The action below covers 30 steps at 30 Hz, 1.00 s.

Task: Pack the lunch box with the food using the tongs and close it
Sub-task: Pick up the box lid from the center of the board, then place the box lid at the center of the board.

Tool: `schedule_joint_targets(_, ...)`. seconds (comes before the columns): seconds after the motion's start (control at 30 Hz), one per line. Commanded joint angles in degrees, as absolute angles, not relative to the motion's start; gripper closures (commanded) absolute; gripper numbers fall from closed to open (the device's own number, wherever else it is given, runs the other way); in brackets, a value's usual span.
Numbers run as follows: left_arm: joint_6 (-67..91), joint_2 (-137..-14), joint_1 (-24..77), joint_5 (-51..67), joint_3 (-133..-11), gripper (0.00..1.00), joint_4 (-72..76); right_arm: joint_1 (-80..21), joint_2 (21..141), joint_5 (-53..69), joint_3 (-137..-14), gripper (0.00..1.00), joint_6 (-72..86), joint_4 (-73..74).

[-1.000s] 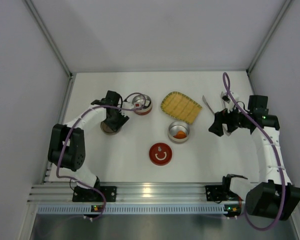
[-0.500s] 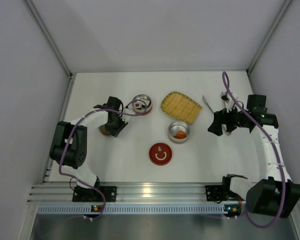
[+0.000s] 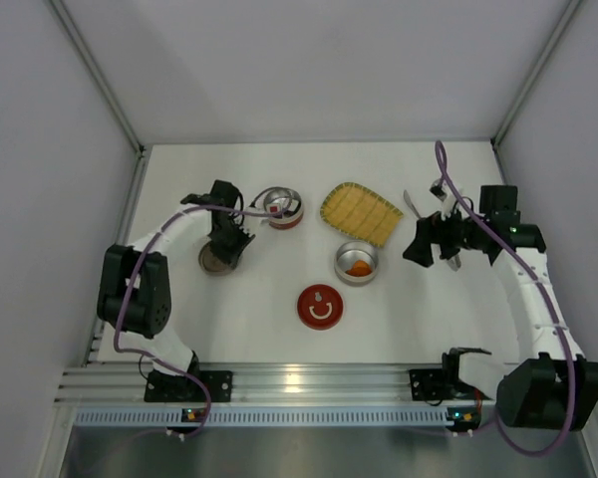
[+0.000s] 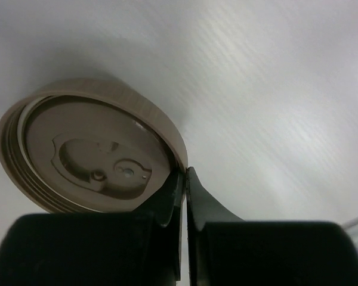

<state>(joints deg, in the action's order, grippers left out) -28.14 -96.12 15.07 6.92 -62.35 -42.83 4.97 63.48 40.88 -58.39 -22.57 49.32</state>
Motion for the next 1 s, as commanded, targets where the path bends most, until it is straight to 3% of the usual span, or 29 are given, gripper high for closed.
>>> schedule_joint_targets(0.0,-25.32,-88.17,14.94,20.01,-80.46,1.00,-61.31,0.62,62.05,43.15,-58.98,0.12,-17.77,40.44)
schedule_joint_targets(0.17,-28.81,-85.17,15.21,37.77,-99.47,1.00,-77.94,-6.58,60.03,45.87,-55.20,0.13,-10.04,29.38)
schedule_joint_targets(0.4,-33.48,-78.24,15.20,54.39,-98.79,1.00,-82.18,-13.97,60.56,55.27,-49.49,0.16,6.13,3.72)
schedule_joint_targets(0.5,-37.25,-74.37,15.21,58.96,-95.98,1.00,-81.83,-17.13,62.13,56.33,-50.18,0.19,5.37,-2.81)
schedule_joint_targets(0.7,-42.97,-72.24,16.52,59.94,-92.81,1.00,-85.34,-22.49,65.48,56.43,-52.29,0.27,2.55,-7.63)
schedule_joint_targets(0.97,-43.15,-72.07,17.49,63.19,-92.99,1.00,-84.28,-30.14,70.74,56.69,-51.51,0.26,6.23,-22.13)
